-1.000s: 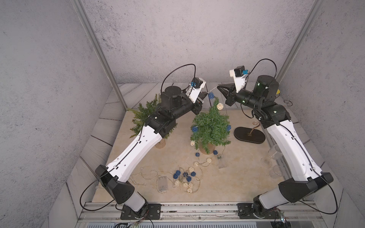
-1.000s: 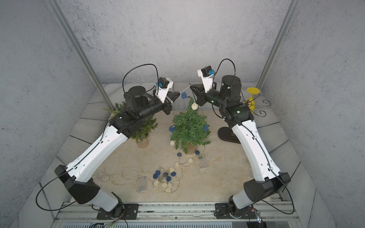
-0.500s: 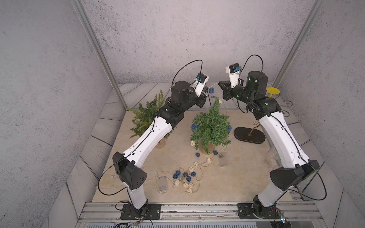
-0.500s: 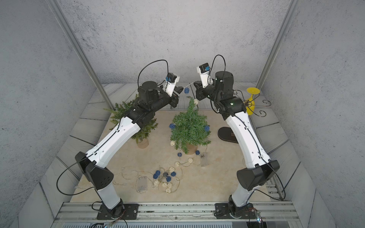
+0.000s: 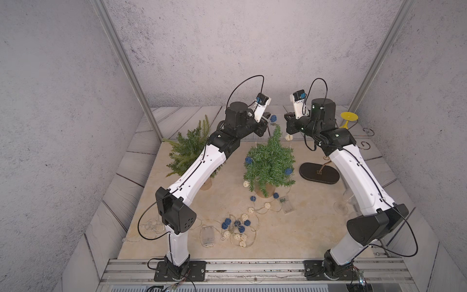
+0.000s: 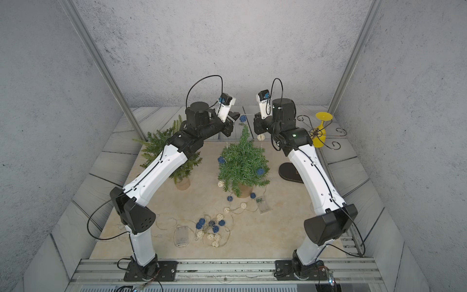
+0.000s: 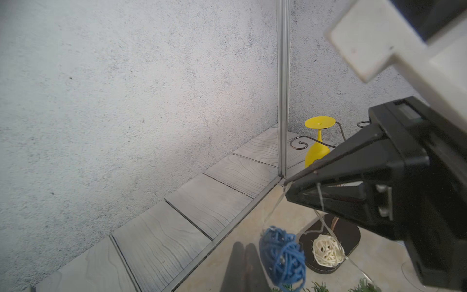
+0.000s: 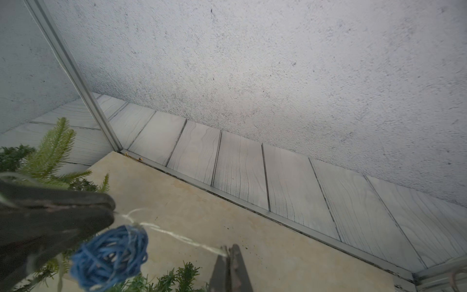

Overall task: Wrap string light around the christmas tree
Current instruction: Wrap the light string around the Christmas tree.

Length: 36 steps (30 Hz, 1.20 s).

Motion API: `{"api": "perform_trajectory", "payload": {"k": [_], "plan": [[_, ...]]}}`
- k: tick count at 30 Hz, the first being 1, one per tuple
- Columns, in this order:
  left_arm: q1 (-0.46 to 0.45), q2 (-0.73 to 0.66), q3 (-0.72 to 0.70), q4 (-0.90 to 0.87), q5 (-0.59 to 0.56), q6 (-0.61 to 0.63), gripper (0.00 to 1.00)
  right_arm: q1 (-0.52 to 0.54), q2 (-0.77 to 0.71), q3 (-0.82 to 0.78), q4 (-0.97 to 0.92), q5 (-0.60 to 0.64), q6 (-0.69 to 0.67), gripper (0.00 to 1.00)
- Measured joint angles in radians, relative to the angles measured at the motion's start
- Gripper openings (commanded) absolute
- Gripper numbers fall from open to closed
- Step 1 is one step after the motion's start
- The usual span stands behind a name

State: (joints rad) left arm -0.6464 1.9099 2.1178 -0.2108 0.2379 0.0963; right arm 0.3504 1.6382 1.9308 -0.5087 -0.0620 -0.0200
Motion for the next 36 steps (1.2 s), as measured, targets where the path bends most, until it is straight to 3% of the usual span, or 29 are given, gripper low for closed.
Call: {"api": "perform_trajectory", "payload": {"k": [11,12,14,15,18,20,25,31,36], "plan": [[-0.002,0.076,0.061,-0.067,0.076,-0.011,0.0,-0.02,-0.006,-0.068,0.01,0.078,-0.066,0.0],[-0.002,0.076,0.061,-0.072,0.08,-0.011,0.0,-0.02,-0.006,-0.076,0.011,0.081,-0.067,0.07],[-0.002,0.076,0.061,-0.08,0.077,-0.011,0.0,-0.021,-0.016,-0.111,0.032,0.105,-0.066,0.32],[0.003,0.075,0.06,-0.087,0.068,-0.012,0.0,-0.032,-0.031,-0.149,0.051,0.13,-0.064,0.4],[0.03,0.064,0.038,-0.08,0.046,-0.029,0.0,-0.078,-0.088,-0.267,0.081,0.179,-0.05,0.47],[0.048,0.048,0.011,-0.077,0.043,-0.045,0.0,-0.107,-0.116,-0.315,0.095,0.181,-0.029,0.47],[0.076,0.006,-0.021,-0.078,0.056,-0.075,0.0,-0.145,-0.128,-0.332,0.134,0.13,0.035,0.32],[0.069,-0.009,-0.008,-0.096,0.061,-0.078,0.0,-0.144,-0.153,-0.426,0.192,0.011,0.092,0.37],[0.069,0.022,0.018,-0.125,0.066,-0.078,0.0,-0.143,-0.294,-0.61,0.192,-0.086,0.163,0.39]]}}
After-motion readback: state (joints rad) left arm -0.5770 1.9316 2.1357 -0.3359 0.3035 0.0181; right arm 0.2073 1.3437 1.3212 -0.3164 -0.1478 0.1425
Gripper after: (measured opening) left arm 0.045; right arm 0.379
